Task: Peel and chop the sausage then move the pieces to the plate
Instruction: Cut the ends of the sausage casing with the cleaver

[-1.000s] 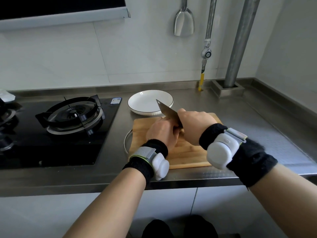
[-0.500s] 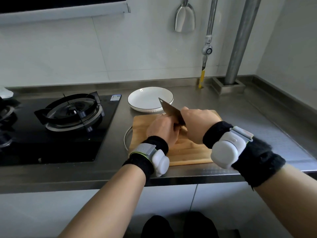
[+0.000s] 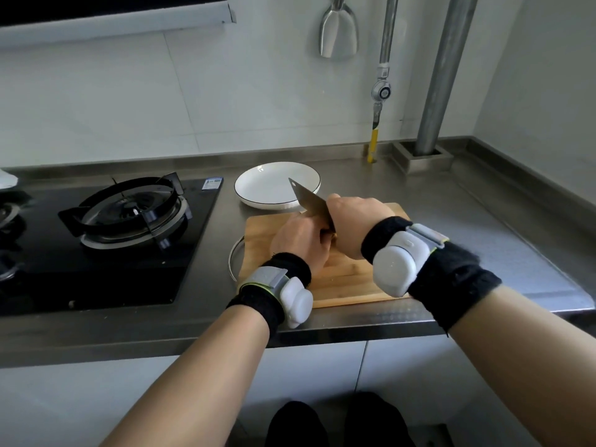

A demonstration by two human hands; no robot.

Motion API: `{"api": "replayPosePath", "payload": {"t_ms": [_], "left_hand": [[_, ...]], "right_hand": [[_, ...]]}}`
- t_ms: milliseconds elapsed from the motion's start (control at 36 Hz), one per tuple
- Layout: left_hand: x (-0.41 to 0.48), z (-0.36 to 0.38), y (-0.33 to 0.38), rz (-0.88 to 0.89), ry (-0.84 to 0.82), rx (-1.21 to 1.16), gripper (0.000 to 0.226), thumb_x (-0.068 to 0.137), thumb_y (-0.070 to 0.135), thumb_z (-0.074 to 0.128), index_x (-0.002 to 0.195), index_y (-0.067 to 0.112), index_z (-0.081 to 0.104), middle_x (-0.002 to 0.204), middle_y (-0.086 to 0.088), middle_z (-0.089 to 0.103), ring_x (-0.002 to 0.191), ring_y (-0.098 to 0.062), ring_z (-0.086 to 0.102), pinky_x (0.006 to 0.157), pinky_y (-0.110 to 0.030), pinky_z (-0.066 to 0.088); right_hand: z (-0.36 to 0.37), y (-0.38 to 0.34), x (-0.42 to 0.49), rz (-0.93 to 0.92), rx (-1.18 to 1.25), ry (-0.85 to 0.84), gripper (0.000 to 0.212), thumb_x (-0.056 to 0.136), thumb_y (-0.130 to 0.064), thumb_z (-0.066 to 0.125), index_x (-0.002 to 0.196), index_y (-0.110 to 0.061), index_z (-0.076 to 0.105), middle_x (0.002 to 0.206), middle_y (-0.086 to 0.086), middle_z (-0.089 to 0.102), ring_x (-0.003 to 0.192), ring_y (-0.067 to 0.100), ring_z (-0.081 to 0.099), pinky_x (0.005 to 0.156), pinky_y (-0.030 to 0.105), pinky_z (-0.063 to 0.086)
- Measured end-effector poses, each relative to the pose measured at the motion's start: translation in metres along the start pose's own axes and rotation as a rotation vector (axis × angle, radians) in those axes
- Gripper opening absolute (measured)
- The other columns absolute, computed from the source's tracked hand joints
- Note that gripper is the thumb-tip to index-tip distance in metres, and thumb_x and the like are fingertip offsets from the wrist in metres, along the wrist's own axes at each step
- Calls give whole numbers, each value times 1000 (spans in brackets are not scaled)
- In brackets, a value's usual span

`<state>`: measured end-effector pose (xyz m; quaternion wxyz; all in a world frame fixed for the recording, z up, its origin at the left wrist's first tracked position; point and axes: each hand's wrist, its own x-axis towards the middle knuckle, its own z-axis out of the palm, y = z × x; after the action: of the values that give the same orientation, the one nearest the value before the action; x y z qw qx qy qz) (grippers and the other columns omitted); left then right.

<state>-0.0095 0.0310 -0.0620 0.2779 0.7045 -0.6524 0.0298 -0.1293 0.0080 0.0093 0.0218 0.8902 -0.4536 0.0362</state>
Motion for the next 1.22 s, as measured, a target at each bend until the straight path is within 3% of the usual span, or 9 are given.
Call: {"api": "replayPosePath", "payload": {"t_ms": [167, 389, 556, 694, 750, 833, 1000, 1139, 1222], "left_hand": [[1, 1, -1, 6, -4, -22, 17, 89, 28, 54, 94, 31, 69, 101, 4, 68, 95, -24, 59, 71, -36, 53], [-1, -4, 3, -8, -26, -25, 16, 89, 19, 49, 87, 24, 64, 96, -1, 66, 90, -28, 59, 70, -39, 53], [0, 2, -2, 29, -4, -17, 16, 88, 27, 55, 96, 30, 68, 106, 8, 65, 100, -21, 58, 77, -39, 53], [-1, 2, -1, 32, 9, 19, 14, 90, 28, 54, 97, 26, 66, 103, 4, 63, 103, -22, 54, 81, -38, 51], [-1, 1, -1, 28, 15, 36, 13, 91, 31, 54, 97, 25, 64, 102, 3, 62, 103, -21, 54, 83, -39, 50], [0, 2, -1, 19, 16, 62, 15, 92, 33, 54, 97, 23, 63, 102, 3, 61, 104, -21, 53, 84, -38, 51], [-1, 1, 1, 32, 35, 53, 12, 90, 30, 56, 99, 26, 63, 104, 4, 62, 103, -21, 54, 80, -35, 50], [-1, 1, 0, 40, 37, 41, 13, 90, 29, 57, 100, 25, 64, 104, 3, 63, 101, -21, 55, 80, -34, 50], [0, 2, -1, 46, 42, 33, 13, 91, 30, 57, 99, 24, 65, 104, 2, 64, 100, -21, 56, 80, -33, 50]], "right_hand": [[0, 6, -16, -24, -71, 13, 15, 92, -14, 51, 102, -15, 40, 72, -3, 47, 65, 23, 50, 60, 32, 39], [3, -3, 3, 22, 21, -4, 17, 89, -14, 53, 104, -13, 45, 71, -2, 49, 70, 27, 56, 63, 35, 46], [-8, 7, -15, 3, -30, -24, 16, 92, -22, 53, 104, -16, 43, 71, -4, 44, 69, 23, 52, 52, 28, 33], [-9, 15, -14, 79, 81, -69, 24, 90, -20, 55, 113, -14, 49, 76, -2, 52, 64, 18, 52, 63, 33, 47], [-11, 20, -15, 123, 166, -65, 27, 90, -21, 55, 117, -16, 51, 87, 2, 60, 74, 22, 59, 72, 37, 55], [-11, 26, -20, 155, 193, -64, 28, 90, -19, 52, 118, -16, 50, 100, 6, 64, 88, 29, 63, 81, 41, 56], [-16, 20, -19, 127, 129, -97, 27, 89, -17, 52, 116, -16, 50, 89, 3, 59, 80, 27, 60, 73, 36, 54], [-20, 16, -15, 118, 60, -137, 31, 84, -17, 54, 115, -20, 48, 86, 3, 59, 80, 27, 63, 81, 44, 58], [-21, 14, -13, 101, 42, -145, 29, 85, -17, 55, 114, -19, 49, 85, 2, 58, 79, 26, 63, 78, 41, 58]]}}
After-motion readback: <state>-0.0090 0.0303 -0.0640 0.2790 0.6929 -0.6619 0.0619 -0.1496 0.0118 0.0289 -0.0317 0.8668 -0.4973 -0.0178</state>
